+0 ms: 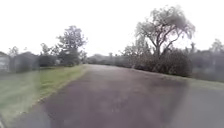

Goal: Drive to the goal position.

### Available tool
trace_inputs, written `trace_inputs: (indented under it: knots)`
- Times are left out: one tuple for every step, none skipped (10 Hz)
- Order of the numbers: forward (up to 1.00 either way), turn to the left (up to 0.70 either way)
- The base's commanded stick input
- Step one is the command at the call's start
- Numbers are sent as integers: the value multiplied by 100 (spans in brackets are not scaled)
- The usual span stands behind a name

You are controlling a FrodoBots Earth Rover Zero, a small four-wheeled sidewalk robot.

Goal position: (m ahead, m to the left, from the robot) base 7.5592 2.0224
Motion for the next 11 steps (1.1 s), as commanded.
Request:
trace_inputs:
  knots:
    - [70, 0]
    - [70, 0]
    - [70, 0]
    - [70, 0]
    - [70, 0]
    - [70, 0]
    - [70, 0]
    - [70, 0]
    - [70, 0]
    - [70, 0]
    - [70, 0]
